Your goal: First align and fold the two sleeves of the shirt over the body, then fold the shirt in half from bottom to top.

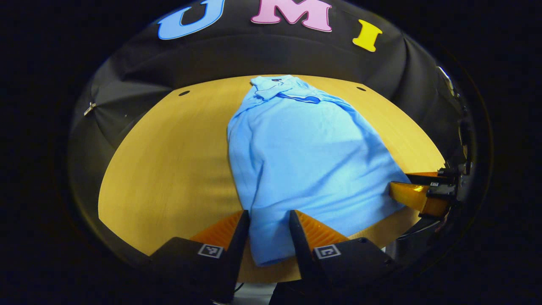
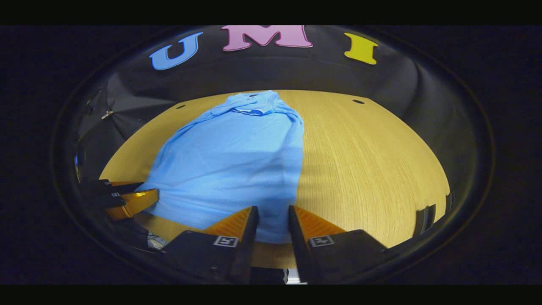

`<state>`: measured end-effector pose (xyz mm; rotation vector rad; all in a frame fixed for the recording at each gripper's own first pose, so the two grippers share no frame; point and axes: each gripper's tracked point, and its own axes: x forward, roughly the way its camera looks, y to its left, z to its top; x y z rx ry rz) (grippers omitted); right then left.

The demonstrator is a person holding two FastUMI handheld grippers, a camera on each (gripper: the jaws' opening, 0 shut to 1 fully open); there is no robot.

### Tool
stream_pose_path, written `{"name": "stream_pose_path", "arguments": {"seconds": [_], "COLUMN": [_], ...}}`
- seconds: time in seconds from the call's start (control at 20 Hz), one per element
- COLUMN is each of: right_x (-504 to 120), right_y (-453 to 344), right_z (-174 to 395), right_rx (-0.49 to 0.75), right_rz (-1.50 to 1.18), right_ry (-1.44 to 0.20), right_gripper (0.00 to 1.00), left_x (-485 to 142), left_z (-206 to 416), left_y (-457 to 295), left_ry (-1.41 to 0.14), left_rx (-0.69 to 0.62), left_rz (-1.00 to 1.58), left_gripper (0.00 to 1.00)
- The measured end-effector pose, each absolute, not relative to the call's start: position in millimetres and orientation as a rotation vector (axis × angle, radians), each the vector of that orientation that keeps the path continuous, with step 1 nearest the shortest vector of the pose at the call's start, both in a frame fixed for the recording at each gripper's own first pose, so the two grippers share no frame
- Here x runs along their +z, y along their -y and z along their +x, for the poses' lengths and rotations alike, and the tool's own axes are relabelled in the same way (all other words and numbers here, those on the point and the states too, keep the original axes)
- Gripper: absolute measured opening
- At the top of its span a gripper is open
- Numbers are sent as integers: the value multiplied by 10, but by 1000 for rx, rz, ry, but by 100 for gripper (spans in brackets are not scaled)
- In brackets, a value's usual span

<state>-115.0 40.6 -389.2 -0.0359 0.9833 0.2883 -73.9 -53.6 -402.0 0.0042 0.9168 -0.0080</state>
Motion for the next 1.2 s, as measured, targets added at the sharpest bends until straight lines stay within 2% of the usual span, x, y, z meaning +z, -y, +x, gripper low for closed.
{"name": "stream_pose_path", "arguments": {"seconds": [0.05, 0.1, 0.15, 0.2, 0.25, 0.3, 0.6, 0.65, 0.75, 0.8, 1.2], "right_x": [-3911, -3899, -3894, -3922, -3907, -3910, -3819, -3765, -3681, -3626, -3209], "right_y": [-454, -452, -458, -482, -490, -488, -521, -534, -581, -605, -863], "right_z": [-1156, -1150, -1149, -1141, -1125, -1141, -1038, -949, -769, -671, 218], "right_rx": [301, 299, 305, 323, 346, 369, 446, 452, 460, 462, 518], "right_rz": [-8, 10, 20, 21, 19, 20, 38, 40, 50, 62, 68], "right_ry": [-996, -1002, -1007, -1011, -1015, -1022, -1054, -1046, -1023, -1013, -878], "right_gripper": [30, 11, 11, 11, 5, 0, 0, 0, 8, 5, 5], "left_x": [-4013, -4006, -4003, -3988, -3981, -3972, -3941, -3942, -3847, -3772, -3059], "left_z": [-729, -705, -703, -666, -665, -654, -558, -520, -399, -320, 544], "left_y": [574, 597, 613, 627, 632, 652, 627, 618, 640, 650, 498], "left_ry": [-921, -923, -926, -925, -931, -932, -972, -976, -960, -947, -810], "left_rx": [-13, -7, -4, -3, -3, -13, 2, 9, 15, 13, 3], "left_rz": [-10, -28, -47, -70, -98, -129, -191, -186, -194, -201, -225], "left_gripper": [42, 31, 19, 15, 8, 7, 6, 6, 6, 6, 6]}}
